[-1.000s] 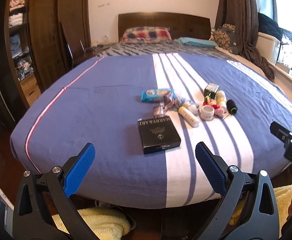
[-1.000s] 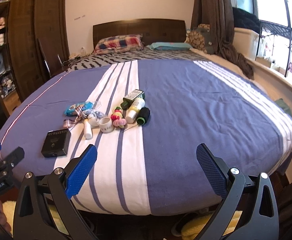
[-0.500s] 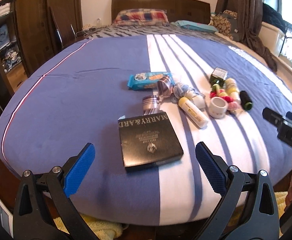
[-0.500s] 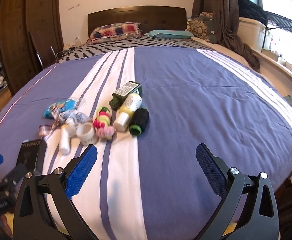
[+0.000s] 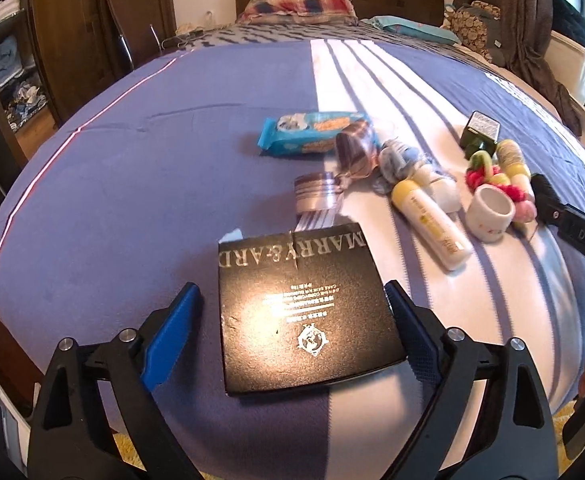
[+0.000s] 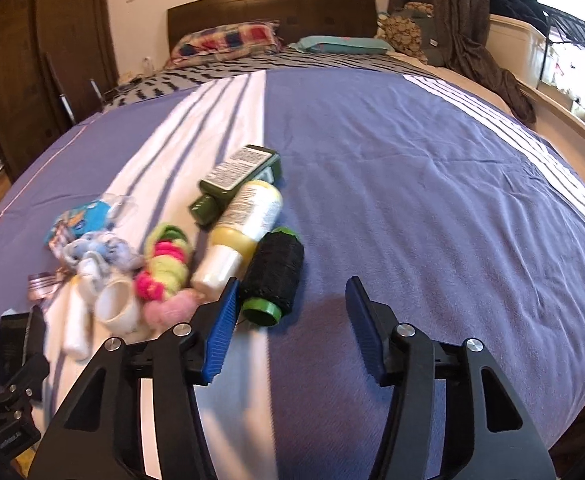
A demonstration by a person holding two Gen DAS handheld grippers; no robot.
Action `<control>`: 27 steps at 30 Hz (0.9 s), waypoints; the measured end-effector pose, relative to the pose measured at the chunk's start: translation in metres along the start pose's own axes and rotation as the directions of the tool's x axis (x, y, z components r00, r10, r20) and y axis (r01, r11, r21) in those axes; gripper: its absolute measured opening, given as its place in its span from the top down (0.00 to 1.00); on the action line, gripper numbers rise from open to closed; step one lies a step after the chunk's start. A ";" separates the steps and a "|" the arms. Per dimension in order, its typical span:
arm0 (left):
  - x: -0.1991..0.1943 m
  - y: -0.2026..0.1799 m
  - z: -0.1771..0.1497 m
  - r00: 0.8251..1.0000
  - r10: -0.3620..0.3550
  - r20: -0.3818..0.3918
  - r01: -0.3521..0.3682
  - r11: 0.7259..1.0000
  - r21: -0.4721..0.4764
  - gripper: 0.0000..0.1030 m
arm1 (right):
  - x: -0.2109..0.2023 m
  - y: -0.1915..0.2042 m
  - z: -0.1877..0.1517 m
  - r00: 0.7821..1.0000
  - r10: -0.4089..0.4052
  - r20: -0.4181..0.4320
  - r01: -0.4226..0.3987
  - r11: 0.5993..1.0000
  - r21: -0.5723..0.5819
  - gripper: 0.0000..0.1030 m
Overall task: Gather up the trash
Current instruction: 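Grasp the black MARRY&ARD box with the left tool while the right tool grasps the black spool, then lower both tools to the floor bin and open them, dropping box and spool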
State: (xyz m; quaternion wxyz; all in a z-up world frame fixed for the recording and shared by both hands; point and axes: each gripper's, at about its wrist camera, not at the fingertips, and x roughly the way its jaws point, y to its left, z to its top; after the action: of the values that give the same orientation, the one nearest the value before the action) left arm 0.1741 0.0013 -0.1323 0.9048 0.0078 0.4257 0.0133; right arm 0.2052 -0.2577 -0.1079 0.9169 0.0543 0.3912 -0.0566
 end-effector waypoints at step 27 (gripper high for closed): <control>-0.057 0.017 -0.032 0.987 -0.128 0.099 0.127 0.992 0.018 0.33 | -0.070 0.011 -0.037 0.997 0.055 0.050 -0.049 0.993 -0.108 0.74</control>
State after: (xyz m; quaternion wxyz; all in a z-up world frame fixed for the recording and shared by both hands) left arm 0.1133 0.0168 -0.1082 0.9238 -0.0135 0.3796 -0.0477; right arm 0.1327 -0.2368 -0.0823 0.9297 0.0137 0.3679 -0.0132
